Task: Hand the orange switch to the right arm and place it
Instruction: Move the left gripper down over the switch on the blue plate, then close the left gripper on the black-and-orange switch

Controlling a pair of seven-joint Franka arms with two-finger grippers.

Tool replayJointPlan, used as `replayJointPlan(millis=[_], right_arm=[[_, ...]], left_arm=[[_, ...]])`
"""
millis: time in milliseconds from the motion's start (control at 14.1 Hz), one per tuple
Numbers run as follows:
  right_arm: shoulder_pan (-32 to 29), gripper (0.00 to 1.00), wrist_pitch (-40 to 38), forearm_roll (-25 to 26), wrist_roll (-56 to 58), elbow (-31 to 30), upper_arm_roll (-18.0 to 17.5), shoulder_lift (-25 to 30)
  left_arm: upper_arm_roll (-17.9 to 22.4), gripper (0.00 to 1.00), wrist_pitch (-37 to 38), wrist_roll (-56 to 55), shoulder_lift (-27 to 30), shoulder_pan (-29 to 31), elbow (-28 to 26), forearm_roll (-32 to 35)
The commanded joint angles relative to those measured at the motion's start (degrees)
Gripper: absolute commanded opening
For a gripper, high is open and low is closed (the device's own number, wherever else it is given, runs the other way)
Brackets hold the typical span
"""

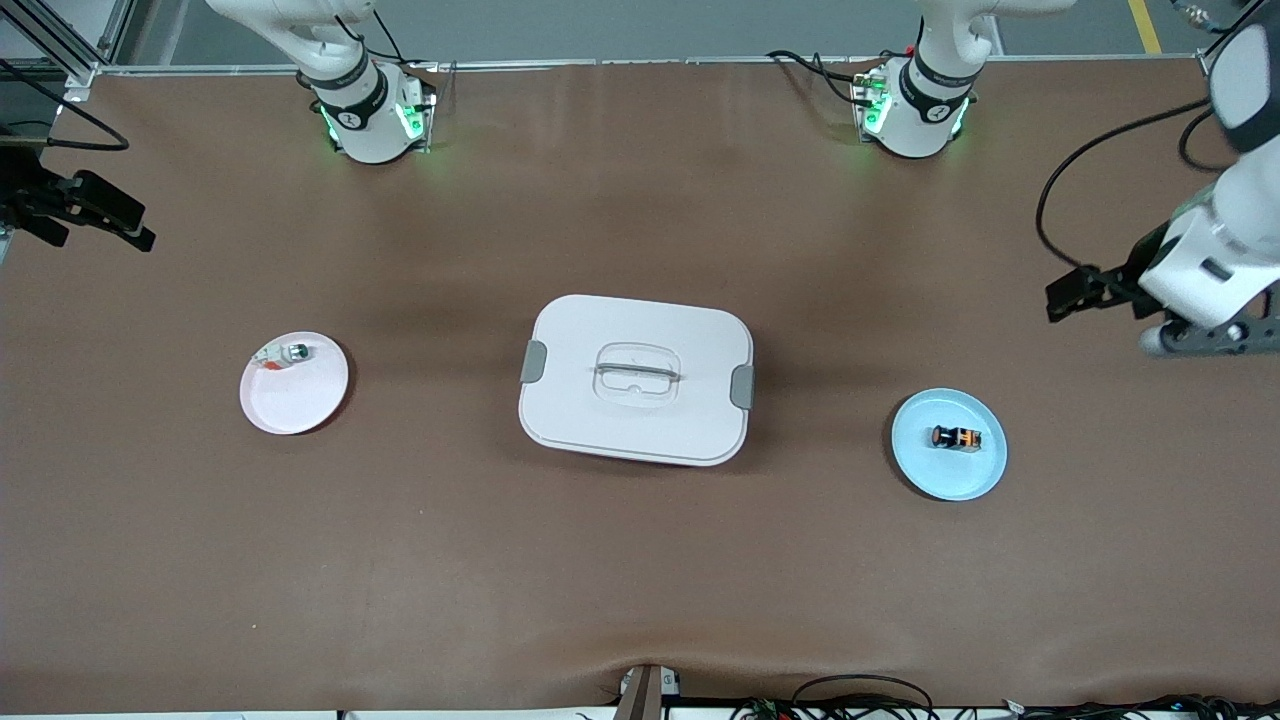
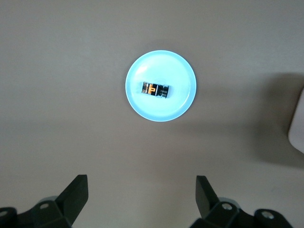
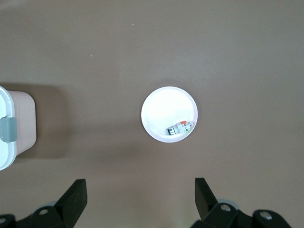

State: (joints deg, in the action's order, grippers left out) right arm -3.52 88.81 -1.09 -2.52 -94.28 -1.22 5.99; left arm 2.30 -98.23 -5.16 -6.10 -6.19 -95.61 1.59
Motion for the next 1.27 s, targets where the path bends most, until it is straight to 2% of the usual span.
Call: replayJointPlan(millis=[0, 354, 850, 1204], right_arm=[[-0.1, 1.00, 0.7, -0.1, 0.1, -1.2, -0.1, 1.3], [-0.2, 1.00, 0.7, -0.1, 0.1, -1.3, -0.1, 1.3], [-0.3, 1.00, 0.9, -1.0, 0.1, -1.3, 0.1, 1.3], [-0.3, 1.00, 1.4, -1.0, 0.1, -1.3, 0.1, 1.3]], left_arm=[[0.2, 1.00, -5.5, 0.9, -1.5, 0.0, -3.4, 0.8], [0.2, 1.00, -16.6, 2.5, -9.9, 0.9, -4.8, 1.2], [0.2, 1.00, -25.1, 8.8, -19.4, 2.1, -5.0, 1.4], [-0.1, 1.00, -35.4, 9.0, -21.9, 2.2, -10.2, 1.2]])
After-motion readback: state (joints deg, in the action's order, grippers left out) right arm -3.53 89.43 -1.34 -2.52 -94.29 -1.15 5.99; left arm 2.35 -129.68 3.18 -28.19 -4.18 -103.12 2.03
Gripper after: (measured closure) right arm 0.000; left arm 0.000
